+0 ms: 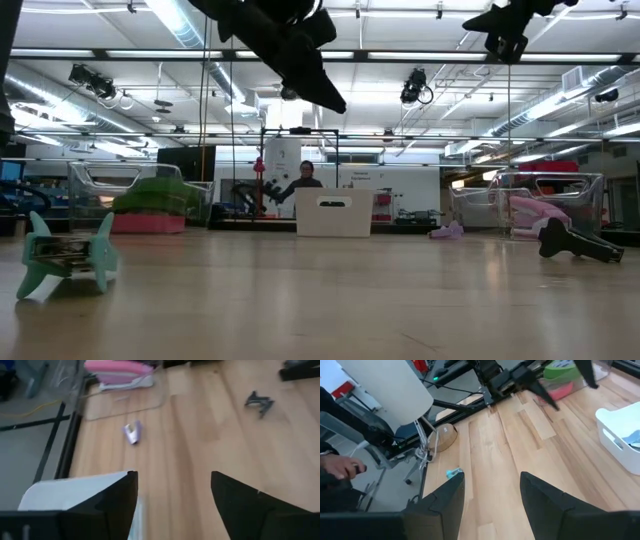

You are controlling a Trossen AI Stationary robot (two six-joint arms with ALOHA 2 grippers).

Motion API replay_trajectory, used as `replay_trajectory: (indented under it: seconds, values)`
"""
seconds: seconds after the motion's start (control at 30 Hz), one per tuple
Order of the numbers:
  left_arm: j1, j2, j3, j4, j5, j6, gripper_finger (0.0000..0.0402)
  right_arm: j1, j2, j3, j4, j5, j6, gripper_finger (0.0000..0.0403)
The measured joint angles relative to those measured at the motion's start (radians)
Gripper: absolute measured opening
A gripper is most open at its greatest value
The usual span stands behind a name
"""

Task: Pick and place Stapler, Stapler remover, tape
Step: Put the black staple remover into the white bin

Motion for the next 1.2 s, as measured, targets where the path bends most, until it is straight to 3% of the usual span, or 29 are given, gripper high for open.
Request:
replay_trajectory:
  seconds: [0.27,0.53,0.77,1.2]
  values:
    - [-0.105,-0.028,0.0,-0.003,0.0,-0.007,0.0265,0.0,0.0,0.0,-0.054,-0.025,-0.03,0.019]
    - [-0.218,-0.098,0.0,-0.042,0.002,0.128,0.0258,0.0,0.0,0.0,-0.075,-0.028,-0.052,0.019]
    - [-0.276,-0.103,0.0,-0.052,0.0,0.047,0.0257,0.0,0.0,0.0,-0.077,-0.028,-0.052,0.019]
    - [-0.325,-0.103,0.0,-0.096,-0.037,0.051,0.0257,0.009,0.0,0.0,-0.097,-0.026,-0.128,0.019]
